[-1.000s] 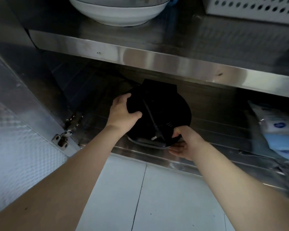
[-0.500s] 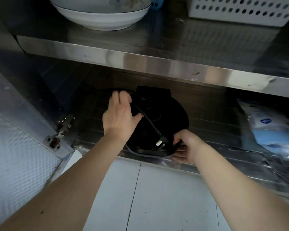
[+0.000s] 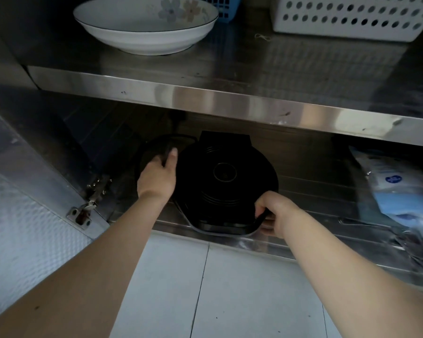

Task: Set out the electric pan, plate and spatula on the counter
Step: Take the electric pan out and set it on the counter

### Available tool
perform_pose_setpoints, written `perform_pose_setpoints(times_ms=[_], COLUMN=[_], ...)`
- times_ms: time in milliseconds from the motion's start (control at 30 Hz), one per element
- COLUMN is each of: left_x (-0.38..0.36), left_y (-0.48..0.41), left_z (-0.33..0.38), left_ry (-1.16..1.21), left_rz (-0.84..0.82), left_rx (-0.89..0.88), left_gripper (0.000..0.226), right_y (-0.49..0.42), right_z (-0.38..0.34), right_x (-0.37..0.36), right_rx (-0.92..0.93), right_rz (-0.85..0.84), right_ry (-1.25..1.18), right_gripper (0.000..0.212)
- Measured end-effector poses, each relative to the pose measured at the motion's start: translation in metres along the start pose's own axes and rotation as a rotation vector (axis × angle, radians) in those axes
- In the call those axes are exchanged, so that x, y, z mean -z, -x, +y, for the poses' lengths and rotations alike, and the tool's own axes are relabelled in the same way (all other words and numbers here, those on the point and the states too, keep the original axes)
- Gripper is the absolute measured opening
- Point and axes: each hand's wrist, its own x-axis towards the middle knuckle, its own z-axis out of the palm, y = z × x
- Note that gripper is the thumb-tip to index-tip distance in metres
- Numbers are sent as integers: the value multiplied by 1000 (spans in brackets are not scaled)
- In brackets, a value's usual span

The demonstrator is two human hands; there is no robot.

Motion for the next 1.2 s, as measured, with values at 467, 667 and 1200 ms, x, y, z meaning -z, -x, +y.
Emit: perform_pose_setpoints(times_ms=[467, 667, 1200], left_x=[-11, -17, 18], left_y=[-28, -41, 27], left_z=[5, -6, -3], left_ry=[200, 214, 335], left_rz=[-313, -474, -446], left_rx=[104, 298, 435], left_gripper=[82, 99, 85], right_y=[-33, -42, 14], right_z=[-34, -40, -9], right_x=[9, 11, 23], right_rx=[170, 92, 38], right_rz=[-58, -151, -168], right_ry=[-149, -93, -214], right_gripper=[79, 66, 51])
